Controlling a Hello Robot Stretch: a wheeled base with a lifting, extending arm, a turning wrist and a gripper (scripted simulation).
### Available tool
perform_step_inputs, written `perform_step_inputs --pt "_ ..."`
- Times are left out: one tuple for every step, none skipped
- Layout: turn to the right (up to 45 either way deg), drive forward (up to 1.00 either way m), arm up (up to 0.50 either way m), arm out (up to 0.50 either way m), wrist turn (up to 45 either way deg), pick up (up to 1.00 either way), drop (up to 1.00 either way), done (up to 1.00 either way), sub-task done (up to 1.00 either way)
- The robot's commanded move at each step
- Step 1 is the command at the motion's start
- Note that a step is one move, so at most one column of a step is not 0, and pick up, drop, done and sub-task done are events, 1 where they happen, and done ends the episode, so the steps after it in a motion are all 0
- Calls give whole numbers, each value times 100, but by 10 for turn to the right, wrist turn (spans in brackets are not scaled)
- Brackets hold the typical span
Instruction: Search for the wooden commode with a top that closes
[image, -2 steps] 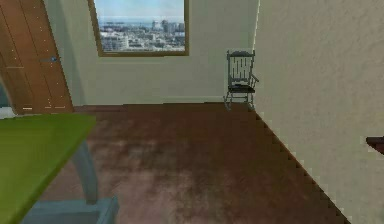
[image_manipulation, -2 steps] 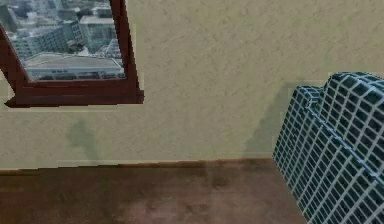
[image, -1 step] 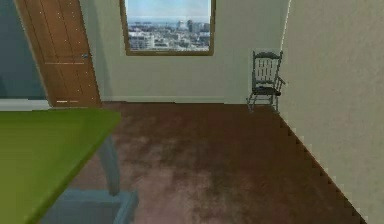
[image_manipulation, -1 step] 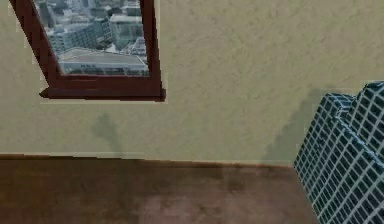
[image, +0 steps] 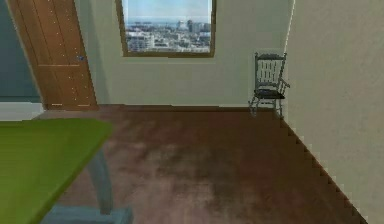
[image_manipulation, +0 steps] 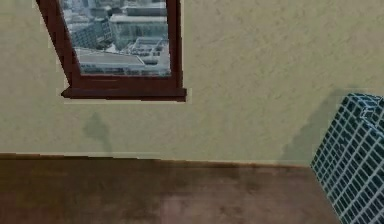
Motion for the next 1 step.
perform_step_inputs --pt "90 0 0 0 0 0 0 0 0"
